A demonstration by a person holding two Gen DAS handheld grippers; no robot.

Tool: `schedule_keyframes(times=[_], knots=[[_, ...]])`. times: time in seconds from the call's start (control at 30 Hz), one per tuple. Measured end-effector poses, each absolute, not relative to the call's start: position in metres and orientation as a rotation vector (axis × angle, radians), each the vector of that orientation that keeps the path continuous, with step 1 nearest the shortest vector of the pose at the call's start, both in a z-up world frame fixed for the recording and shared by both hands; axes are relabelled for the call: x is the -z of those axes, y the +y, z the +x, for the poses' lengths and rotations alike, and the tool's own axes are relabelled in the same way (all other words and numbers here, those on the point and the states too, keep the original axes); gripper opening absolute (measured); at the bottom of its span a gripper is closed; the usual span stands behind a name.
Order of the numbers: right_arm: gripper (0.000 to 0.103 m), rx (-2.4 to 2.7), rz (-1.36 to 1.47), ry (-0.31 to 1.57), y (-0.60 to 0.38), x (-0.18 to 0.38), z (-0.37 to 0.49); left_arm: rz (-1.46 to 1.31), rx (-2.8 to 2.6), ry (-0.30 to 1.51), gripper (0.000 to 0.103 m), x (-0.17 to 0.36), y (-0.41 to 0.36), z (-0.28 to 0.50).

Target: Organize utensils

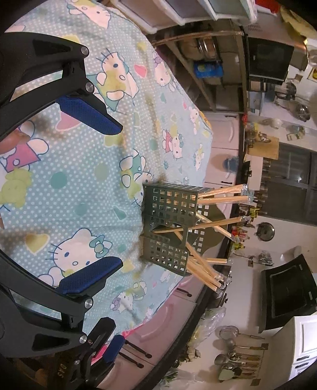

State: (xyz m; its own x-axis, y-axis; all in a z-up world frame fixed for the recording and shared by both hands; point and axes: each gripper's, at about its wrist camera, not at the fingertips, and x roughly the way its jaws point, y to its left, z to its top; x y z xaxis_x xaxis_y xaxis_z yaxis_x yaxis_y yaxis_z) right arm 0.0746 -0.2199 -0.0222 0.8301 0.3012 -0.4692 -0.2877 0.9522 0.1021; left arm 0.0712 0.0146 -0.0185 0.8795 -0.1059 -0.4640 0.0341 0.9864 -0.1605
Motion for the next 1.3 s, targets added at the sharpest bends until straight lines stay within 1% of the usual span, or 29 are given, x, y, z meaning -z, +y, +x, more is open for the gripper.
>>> schedule_keyframes(times=[0.4,0.8,1.3], knots=[[0.096,-0.166,0.024,0.3,-0.232,0.013,0.059,-0.146,0.044,0.401,0.091,0.016,0.012,0.07],[0.096,-0.165,-0.033,0.27,-0.218,0.016,0.053,-0.143,0.005,0.378,0.091,0.017,0.013,0.066],[0.096,-0.166,-0.046,0.278,-0.213,0.016,0.053,-0.162,0.001,0.385,0.091,0.018,0.017,0.065]])
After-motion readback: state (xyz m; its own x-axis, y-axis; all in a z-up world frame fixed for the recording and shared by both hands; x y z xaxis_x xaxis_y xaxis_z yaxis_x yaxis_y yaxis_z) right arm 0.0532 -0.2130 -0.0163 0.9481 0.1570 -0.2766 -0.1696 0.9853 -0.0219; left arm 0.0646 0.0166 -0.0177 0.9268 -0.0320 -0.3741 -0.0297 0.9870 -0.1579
